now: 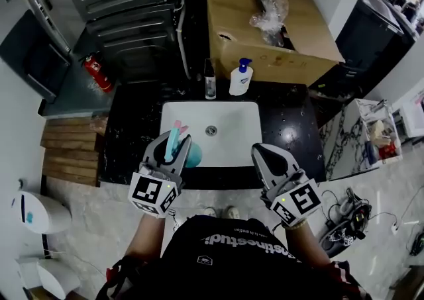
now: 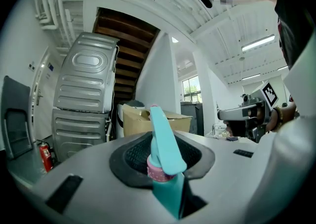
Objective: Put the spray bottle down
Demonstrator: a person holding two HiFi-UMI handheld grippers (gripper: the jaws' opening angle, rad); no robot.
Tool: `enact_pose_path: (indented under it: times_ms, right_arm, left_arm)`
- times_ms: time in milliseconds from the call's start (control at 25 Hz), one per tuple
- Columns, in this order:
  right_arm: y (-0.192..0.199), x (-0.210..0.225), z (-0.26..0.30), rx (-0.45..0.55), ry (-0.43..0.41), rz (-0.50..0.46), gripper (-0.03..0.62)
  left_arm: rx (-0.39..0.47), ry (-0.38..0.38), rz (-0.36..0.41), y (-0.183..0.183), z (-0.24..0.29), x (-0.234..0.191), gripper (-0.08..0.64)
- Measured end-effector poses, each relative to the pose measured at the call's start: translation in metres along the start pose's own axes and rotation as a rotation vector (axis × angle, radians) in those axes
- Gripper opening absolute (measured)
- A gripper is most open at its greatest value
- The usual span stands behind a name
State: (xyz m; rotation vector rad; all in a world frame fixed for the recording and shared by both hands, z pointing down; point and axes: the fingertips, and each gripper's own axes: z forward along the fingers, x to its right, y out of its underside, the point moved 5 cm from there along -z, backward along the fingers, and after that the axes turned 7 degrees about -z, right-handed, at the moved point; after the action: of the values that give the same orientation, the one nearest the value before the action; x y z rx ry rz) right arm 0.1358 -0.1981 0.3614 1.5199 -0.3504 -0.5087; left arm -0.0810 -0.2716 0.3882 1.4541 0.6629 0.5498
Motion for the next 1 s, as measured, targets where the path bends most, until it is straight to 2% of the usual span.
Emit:
enact_pose_path:
  times_ms: [320,600,800,1000]
  right_arm:
    - [0.010,-0.007,0.033,-0.022,-0.055,0.018,0.037]
    - [0.011,-0.025,0.058,-0.041,-0.124,0.002,0.037]
    - [0.015,-0.030,0.063,-0.071,-0.133,0.004,0.037]
    - [0.017,-0.032,0.062,-0.092,-0.125,-0.002,0.037]
  left_arm:
    - [-0.008,-0.132,-0.004,0.007,-0.015,-0.048,0.118]
    - [-0.011,-0.279,0.013,0.015,-0.040,-0.113,0.117]
    - [-0.031,-0.370,0.037,0.028,-0.049,-0.169,0.118]
    - [-0.047,-0.418,0.050,0.047,-0.048,-0.213,0.118]
